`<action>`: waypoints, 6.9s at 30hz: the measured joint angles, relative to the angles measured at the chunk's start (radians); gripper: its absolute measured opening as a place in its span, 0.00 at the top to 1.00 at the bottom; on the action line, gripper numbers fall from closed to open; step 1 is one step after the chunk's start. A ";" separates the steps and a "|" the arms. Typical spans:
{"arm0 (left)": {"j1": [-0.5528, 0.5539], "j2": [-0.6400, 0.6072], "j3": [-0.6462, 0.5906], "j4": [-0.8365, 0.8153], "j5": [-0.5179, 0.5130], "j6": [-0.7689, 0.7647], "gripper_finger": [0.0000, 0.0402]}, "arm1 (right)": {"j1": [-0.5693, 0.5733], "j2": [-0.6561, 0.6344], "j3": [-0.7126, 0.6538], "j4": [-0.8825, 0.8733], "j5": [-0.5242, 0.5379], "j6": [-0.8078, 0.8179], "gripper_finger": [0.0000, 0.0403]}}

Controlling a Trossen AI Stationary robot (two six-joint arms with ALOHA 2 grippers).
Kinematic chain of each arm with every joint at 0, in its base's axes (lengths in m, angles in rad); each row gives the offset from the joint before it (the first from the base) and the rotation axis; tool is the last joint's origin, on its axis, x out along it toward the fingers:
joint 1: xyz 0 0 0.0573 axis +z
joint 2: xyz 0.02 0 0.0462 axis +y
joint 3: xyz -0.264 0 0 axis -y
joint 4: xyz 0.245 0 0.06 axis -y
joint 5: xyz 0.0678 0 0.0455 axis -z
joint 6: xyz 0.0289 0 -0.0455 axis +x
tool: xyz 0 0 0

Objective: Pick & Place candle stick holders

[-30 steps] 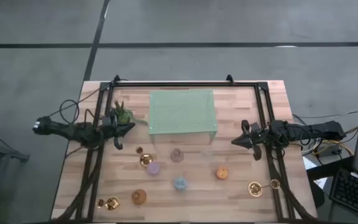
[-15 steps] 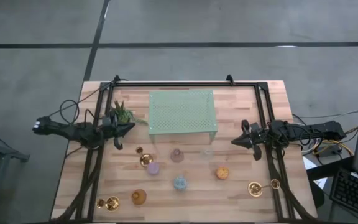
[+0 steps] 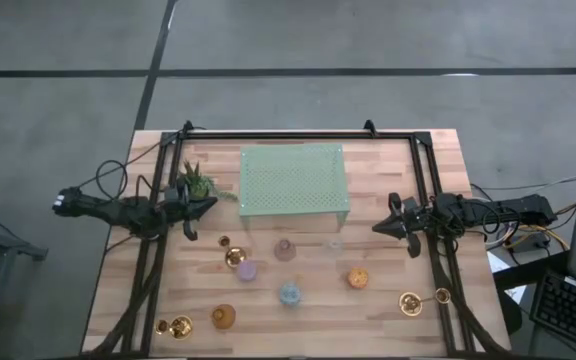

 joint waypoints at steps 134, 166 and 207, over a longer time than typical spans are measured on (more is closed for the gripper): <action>0.000 0.002 0.000 0.000 0.000 0.000 0.99 | 1.081 1.867 1.667 -1.527 0.108 1.849 0.46; 0.000 0.002 0.000 0.000 0.000 0.000 0.99 | 1.082 1.864 1.421 -1.527 0.241 1.857 0.46; 0.000 0.002 0.000 0.000 0.000 0.000 0.99 | 0.901 1.807 1.411 -1.525 0.775 1.588 0.84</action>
